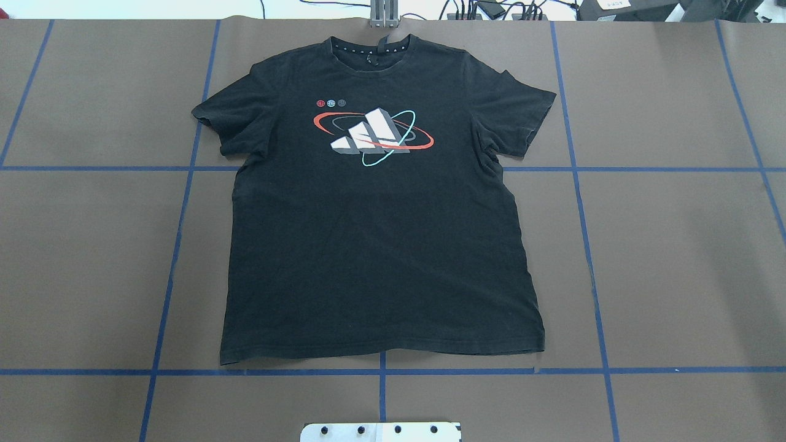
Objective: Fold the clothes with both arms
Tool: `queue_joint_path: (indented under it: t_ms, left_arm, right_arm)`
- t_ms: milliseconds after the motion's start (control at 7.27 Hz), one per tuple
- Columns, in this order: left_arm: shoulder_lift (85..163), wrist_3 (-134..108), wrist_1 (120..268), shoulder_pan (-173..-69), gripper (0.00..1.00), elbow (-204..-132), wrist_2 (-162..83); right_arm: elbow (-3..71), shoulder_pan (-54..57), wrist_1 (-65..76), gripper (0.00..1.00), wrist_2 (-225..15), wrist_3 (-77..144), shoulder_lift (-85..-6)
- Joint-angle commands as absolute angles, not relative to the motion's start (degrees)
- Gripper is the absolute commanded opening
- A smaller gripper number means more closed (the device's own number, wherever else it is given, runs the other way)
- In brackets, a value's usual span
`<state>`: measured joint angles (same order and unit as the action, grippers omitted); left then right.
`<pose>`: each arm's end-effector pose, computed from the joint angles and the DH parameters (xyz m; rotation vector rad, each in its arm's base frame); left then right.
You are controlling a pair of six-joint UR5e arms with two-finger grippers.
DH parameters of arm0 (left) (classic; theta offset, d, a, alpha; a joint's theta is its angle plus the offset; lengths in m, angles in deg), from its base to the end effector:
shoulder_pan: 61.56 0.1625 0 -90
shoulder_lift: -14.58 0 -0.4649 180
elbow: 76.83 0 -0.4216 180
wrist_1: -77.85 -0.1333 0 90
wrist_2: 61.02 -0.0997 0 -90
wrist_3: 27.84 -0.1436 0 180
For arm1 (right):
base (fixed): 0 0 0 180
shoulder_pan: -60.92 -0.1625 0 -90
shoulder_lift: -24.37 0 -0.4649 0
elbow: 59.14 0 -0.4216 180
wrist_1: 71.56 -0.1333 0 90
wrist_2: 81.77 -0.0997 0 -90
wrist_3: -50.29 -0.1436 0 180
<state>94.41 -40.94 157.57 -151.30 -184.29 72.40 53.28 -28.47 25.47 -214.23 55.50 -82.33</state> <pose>-0.0326 -0.4304 0.6760 0.0354 0.7598 0.2021 0.0323 -0.3835 0.6740 0.0080 -0.7416 -0.0884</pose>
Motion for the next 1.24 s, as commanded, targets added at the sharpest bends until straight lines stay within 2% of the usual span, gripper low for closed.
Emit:
queue_joint_path:
  t_ms: [0, 550, 688, 1101]
  left_arm:
    - [94.48, -40.94, 157.57, -151.3, 1.0, -184.58, 72.14]
    - [95.44, -40.33, 157.48, -151.21, 1.0, -186.69, 71.96]
    - [97.44, -39.45, 157.48, -151.21, 1.0, -185.91, 72.4]
    - [108.41, -16.58, 158.01, -150.78, 1.0, -185.47, 72.4]
  right_arm:
    - [53.28, -28.47, 25.47, 1.0, -214.23, 55.47, -82.33]
    - [53.71, -27.25, 25.47, 1.0, -214.23, 55.47, -80.41]
    - [53.63, -25.58, 25.39, 1.0, -213.96, 55.82, -77.7]
    - [49.52, -20.31, 25.39, 1.0, -213.7, 49.35, -66.63]
